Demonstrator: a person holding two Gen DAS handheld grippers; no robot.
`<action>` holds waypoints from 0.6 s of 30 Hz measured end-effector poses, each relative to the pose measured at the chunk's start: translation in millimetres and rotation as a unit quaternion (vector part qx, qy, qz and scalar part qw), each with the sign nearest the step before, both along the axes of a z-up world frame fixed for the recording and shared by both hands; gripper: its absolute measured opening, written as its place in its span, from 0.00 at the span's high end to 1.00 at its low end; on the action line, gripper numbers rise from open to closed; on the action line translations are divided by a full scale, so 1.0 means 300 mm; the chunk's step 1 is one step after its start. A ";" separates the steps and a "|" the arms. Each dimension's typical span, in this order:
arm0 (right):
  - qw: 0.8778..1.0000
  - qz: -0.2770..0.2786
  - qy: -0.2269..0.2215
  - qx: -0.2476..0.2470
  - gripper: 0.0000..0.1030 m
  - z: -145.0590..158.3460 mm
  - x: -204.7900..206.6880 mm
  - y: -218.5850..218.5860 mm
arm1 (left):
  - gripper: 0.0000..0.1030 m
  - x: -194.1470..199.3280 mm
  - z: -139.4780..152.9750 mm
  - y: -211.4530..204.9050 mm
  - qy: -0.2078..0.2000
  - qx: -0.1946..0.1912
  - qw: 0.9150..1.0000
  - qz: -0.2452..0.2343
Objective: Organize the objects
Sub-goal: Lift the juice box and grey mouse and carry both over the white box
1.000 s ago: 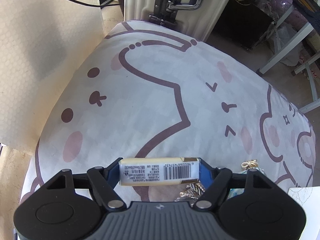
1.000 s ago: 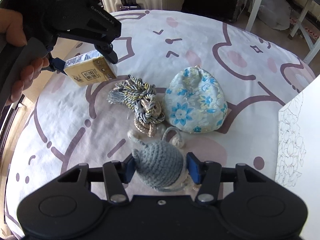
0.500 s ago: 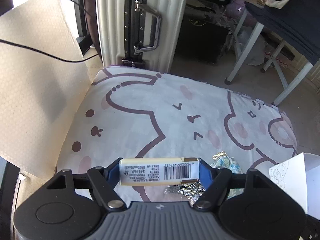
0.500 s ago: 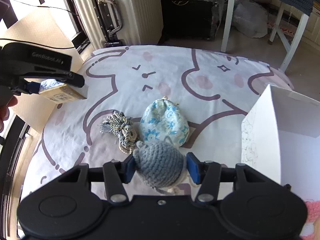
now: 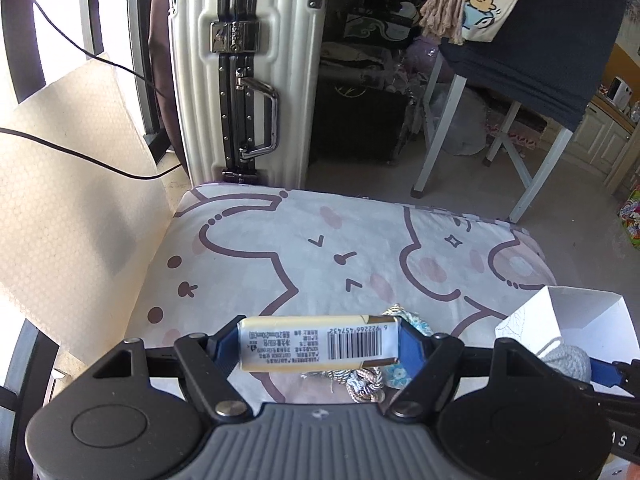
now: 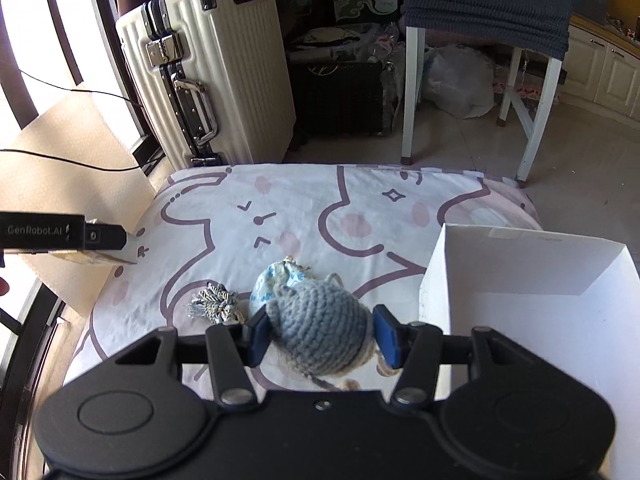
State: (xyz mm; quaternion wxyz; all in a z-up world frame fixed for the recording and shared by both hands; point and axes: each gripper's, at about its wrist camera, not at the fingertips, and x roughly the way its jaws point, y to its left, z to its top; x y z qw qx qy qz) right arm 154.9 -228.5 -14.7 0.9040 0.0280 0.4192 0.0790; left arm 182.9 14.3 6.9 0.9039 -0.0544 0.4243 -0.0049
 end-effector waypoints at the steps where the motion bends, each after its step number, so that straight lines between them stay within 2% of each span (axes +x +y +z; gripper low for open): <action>1: 1.000 -0.001 -0.004 0.001 0.47 0.010 -0.004 -0.004 | 0.26 -0.013 0.009 -0.005 -0.004 -0.004 1.000 -0.003; 9: 0.999 -0.001 -0.034 0.004 0.47 0.086 -0.049 -0.025 | 0.26 -0.117 0.049 -0.064 -0.030 0.011 0.999 -0.033; 18: 0.999 -0.007 -0.038 -0.002 0.47 0.102 -0.086 -0.046 | 0.26 -0.183 0.058 -0.102 -0.043 0.010 0.998 -0.046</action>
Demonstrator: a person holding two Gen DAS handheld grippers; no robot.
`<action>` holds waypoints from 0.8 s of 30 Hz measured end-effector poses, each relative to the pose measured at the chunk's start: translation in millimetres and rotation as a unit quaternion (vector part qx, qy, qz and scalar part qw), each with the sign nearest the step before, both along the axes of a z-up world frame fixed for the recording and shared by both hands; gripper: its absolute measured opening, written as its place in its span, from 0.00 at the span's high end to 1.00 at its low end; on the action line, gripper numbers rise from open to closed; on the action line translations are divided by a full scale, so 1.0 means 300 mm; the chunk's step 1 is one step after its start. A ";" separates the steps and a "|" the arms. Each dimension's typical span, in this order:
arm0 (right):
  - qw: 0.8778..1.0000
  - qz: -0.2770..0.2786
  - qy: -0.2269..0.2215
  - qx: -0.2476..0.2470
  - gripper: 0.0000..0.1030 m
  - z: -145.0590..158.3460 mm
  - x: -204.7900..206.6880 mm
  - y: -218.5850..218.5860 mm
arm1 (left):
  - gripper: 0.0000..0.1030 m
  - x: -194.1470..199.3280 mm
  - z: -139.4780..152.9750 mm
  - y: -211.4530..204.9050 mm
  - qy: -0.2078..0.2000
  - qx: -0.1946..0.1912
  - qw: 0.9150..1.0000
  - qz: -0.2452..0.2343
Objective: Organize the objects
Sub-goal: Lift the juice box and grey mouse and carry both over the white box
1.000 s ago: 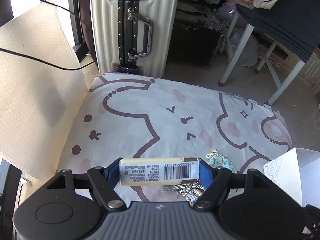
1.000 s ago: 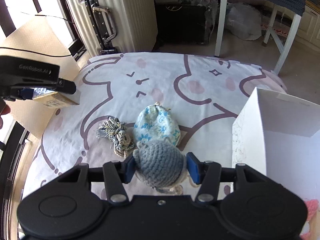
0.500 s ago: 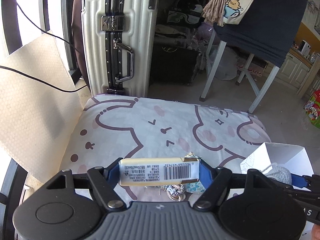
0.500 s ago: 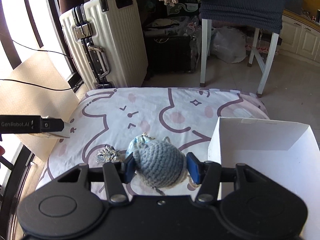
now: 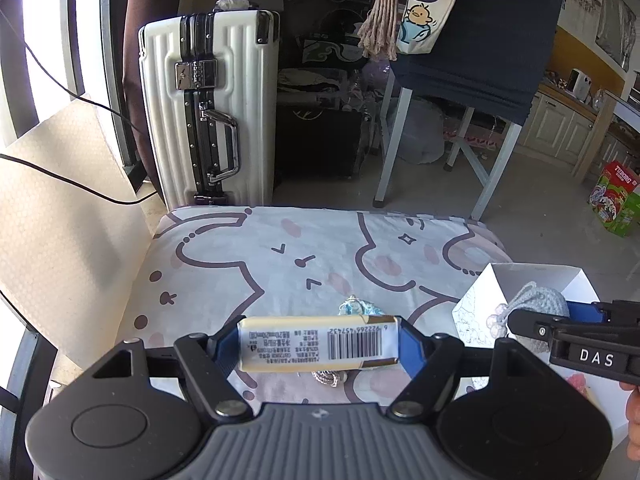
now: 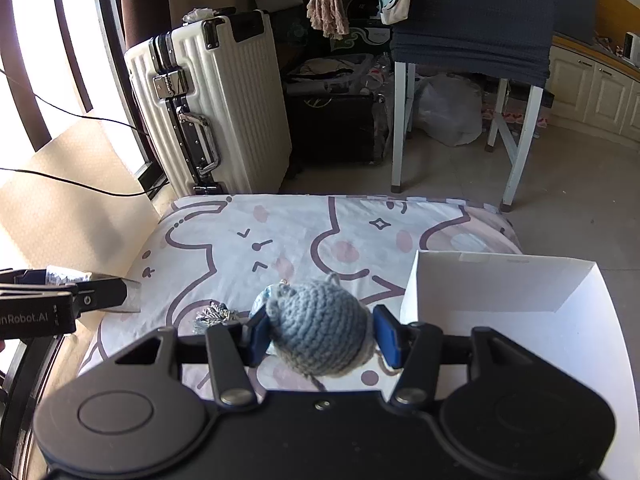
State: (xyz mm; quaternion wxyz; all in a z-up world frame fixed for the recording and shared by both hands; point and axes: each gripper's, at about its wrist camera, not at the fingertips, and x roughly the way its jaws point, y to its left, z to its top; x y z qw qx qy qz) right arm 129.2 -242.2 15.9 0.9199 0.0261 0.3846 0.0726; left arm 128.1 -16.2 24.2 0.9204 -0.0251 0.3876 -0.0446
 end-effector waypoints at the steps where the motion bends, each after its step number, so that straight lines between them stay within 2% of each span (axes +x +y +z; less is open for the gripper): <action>1: 1.000 -0.001 -0.001 -0.001 0.47 0.000 -0.002 -0.003 | 0.26 -0.002 -0.002 -0.004 0.001 0.000 1.000 0.000; 13: 1.000 -0.005 -0.005 -0.002 0.47 0.007 -0.026 -0.042 | 0.26 0.008 -0.018 -0.052 0.004 0.009 1.000 -0.003; 24: 1.000 -0.024 -0.017 0.000 0.47 0.035 -0.054 -0.139 | 0.26 0.031 -0.019 -0.192 0.003 0.021 0.999 -0.039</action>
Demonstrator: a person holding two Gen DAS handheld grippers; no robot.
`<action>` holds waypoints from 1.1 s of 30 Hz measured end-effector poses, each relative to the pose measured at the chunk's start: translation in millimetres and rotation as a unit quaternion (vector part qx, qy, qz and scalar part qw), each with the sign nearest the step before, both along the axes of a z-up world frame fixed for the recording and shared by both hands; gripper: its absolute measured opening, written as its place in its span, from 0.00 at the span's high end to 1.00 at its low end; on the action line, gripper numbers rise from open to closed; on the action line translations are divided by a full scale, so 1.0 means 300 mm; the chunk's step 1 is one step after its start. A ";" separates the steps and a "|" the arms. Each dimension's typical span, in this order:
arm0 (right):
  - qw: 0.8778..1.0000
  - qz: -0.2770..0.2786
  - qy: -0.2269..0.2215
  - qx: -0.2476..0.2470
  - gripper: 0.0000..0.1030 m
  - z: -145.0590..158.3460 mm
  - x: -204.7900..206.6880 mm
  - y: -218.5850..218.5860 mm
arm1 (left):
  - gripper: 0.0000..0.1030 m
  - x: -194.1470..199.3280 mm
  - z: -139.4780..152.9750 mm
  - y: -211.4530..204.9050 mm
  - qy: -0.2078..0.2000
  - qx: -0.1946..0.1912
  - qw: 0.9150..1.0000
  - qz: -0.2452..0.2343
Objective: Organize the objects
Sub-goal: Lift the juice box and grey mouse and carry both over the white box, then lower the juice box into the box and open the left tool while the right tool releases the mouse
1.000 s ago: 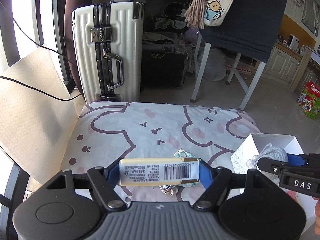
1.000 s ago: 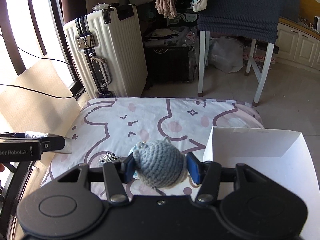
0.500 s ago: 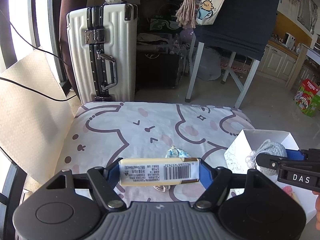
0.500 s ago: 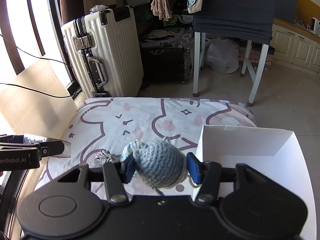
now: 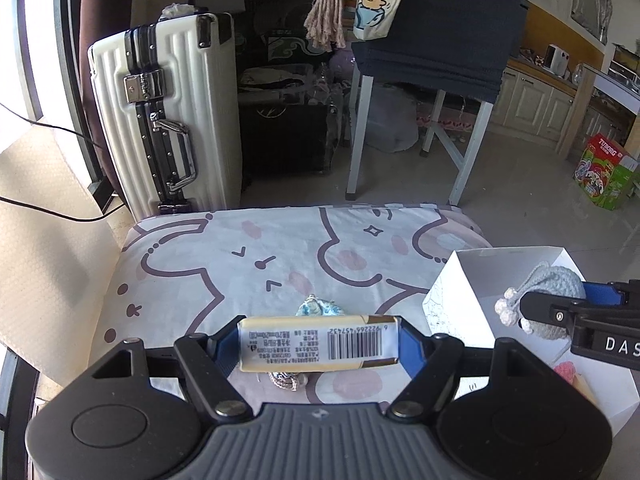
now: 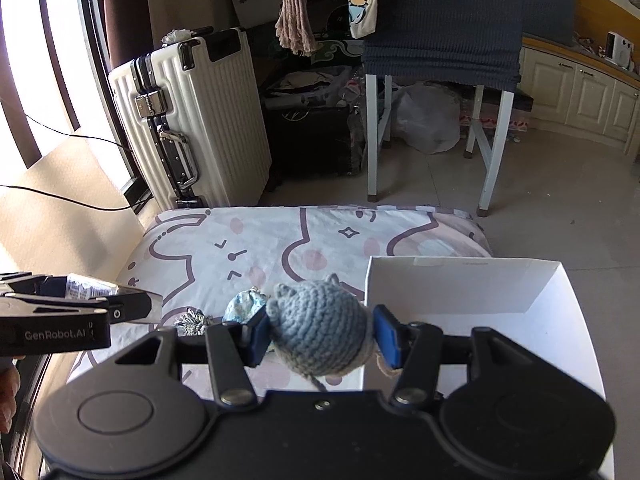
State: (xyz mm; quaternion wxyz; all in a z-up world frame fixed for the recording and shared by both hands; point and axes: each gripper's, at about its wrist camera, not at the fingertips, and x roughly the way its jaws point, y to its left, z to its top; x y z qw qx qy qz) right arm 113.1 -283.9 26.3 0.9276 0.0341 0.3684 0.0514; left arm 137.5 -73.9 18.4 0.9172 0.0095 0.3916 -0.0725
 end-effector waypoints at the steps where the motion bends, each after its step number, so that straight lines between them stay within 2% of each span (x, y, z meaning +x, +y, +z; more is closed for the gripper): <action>1: 1.000 -0.003 0.000 -0.001 0.47 0.001 -0.002 -0.012 | 0.26 0.003 0.001 -0.011 0.000 -0.001 1.000 -0.002; 16: 0.999 -0.052 0.007 -0.015 0.47 0.008 -0.028 -0.264 | 0.26 0.045 -0.013 -0.281 0.012 -0.013 0.998 -0.055; 25: 0.996 -0.081 0.020 -0.014 0.47 -0.010 -0.012 -0.398 | 0.26 0.050 -0.039 -0.469 0.022 -0.005 0.995 -0.097; 33: 0.993 -0.103 0.052 -0.003 0.47 -0.066 0.053 -0.486 | 0.26 0.080 -0.096 -0.612 0.036 0.012 0.992 -0.121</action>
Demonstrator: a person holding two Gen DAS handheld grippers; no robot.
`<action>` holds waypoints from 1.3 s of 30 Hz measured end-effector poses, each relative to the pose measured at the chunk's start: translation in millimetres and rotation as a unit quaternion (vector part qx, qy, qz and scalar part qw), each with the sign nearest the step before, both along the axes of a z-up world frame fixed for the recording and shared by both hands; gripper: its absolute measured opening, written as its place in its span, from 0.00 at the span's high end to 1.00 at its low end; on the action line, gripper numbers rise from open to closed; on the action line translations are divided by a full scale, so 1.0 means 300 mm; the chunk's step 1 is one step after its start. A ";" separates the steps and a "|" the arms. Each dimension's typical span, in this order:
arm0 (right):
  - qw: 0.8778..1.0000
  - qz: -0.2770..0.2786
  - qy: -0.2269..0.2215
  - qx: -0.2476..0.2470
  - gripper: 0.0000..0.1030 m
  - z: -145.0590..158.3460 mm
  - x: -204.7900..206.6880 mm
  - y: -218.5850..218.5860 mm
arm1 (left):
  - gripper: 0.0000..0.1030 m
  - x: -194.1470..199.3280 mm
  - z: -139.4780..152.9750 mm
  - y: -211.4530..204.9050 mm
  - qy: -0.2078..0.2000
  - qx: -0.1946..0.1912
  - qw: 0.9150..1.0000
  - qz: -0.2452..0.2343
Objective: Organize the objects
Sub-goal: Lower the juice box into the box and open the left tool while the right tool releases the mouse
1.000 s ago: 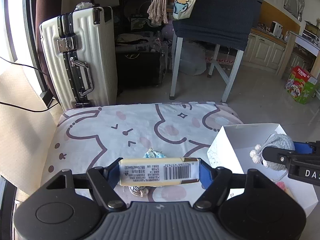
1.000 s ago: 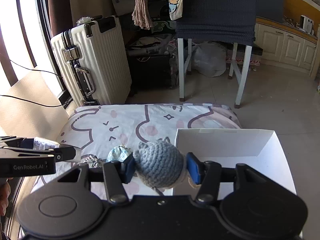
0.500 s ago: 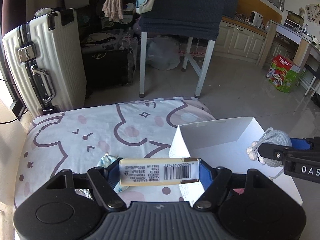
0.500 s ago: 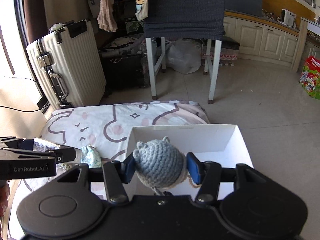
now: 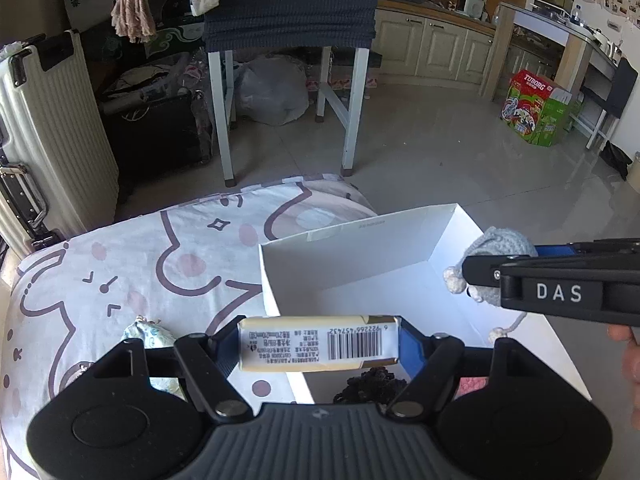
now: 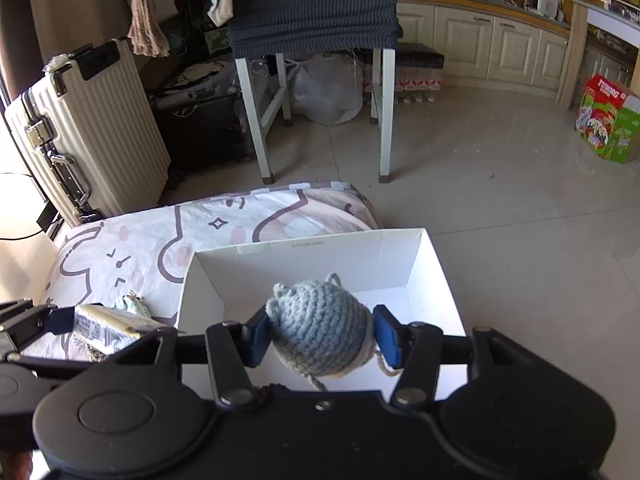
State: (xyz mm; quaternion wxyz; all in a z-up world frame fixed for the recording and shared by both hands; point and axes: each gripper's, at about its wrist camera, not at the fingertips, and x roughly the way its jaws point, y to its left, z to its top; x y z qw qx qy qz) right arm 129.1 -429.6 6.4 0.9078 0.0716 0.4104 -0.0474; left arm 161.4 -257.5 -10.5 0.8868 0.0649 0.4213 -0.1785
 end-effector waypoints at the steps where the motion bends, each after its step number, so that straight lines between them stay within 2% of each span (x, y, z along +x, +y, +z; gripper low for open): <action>1: 1.000 -0.002 0.006 0.002 0.47 -0.011 0.011 -0.010 | 0.26 0.008 -0.012 -0.018 0.003 0.004 1.000 -0.003; 9: 0.998 -0.023 0.056 0.005 0.47 -0.111 0.089 -0.105 | 0.26 0.085 -0.105 -0.147 0.039 0.042 0.998 -0.021; 16: 0.994 -0.052 0.100 0.007 0.47 -0.218 0.122 -0.164 | 0.26 0.125 -0.167 -0.217 0.053 0.055 0.997 -0.024; 19: 0.992 -0.058 0.112 0.015 0.47 -0.246 0.129 -0.178 | 0.26 0.150 -0.194 -0.221 0.069 0.046 0.996 -0.015; 24: 0.991 -0.059 0.116 0.021 0.47 -0.260 0.136 -0.179 | 0.24 0.170 -0.228 -0.229 0.078 0.047 0.996 -0.009; 26: 0.991 -0.060 0.119 0.022 0.47 -0.265 0.140 -0.182 | 0.13 0.171 -0.233 -0.231 0.073 0.057 0.996 -0.003; 27: 0.991 -0.062 0.120 0.023 0.47 -0.266 0.141 -0.185 | 0.12 0.169 -0.233 -0.231 0.067 0.062 0.996 -0.003; 31: 0.990 -0.071 0.118 0.026 0.43 -0.262 0.143 -0.196 | 0.12 0.163 -0.228 -0.233 0.056 0.079 0.995 -0.019; 39: 0.990 -0.071 0.115 0.023 0.43 -0.255 0.144 -0.189 | 0.12 0.160 -0.220 -0.213 0.058 0.078 0.995 -0.017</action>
